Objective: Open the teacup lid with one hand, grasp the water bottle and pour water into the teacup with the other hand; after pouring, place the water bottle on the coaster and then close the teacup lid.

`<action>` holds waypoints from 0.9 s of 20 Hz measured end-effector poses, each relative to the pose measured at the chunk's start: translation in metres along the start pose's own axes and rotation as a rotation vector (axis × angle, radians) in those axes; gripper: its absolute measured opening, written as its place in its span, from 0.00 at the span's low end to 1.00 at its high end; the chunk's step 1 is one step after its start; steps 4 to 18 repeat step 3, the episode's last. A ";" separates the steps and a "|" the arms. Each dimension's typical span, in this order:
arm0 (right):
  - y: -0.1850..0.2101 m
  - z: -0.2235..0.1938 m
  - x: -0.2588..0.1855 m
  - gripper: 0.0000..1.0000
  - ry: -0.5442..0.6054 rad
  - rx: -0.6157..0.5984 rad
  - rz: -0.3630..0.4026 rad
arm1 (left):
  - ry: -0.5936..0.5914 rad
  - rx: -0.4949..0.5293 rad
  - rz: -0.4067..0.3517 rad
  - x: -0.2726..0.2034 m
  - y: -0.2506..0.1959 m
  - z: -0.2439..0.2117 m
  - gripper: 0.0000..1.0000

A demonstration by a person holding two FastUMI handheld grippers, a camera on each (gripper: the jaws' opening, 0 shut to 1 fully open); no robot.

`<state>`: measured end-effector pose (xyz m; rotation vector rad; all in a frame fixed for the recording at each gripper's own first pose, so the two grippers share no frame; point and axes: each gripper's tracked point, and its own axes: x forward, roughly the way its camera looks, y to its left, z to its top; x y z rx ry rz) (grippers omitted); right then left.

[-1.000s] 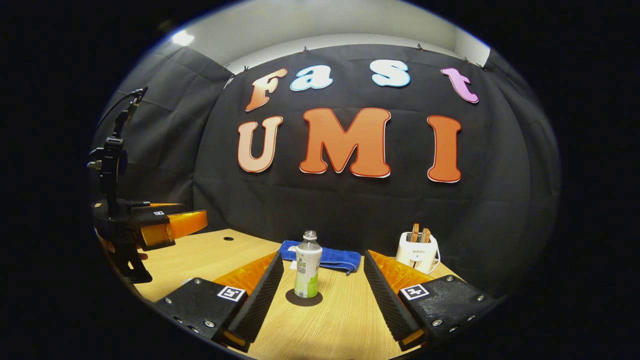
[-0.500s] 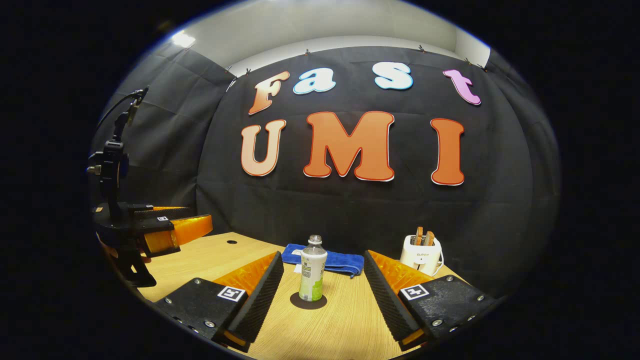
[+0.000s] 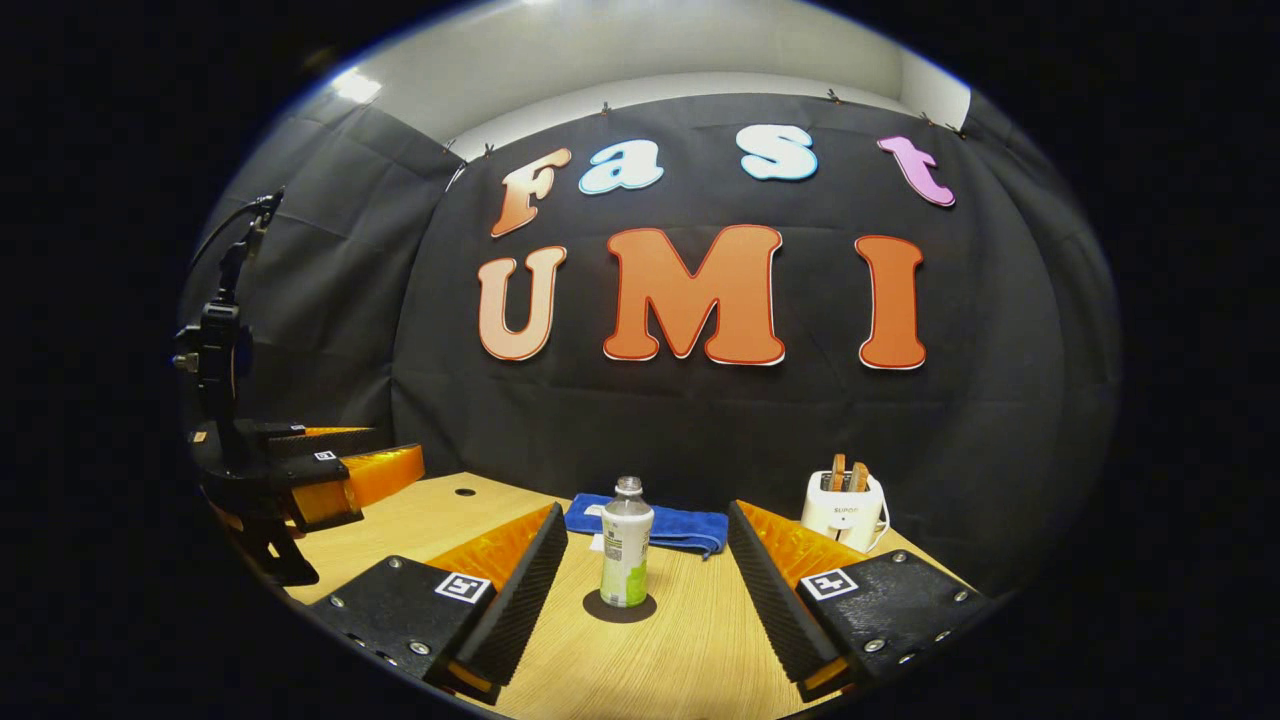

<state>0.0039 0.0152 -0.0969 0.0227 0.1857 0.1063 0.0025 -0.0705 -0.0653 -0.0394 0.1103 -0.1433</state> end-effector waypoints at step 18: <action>0.000 -0.001 -0.001 0.97 0.006 -0.001 -0.001 | 0.000 0.000 0.006 0.000 0.001 -0.002 0.96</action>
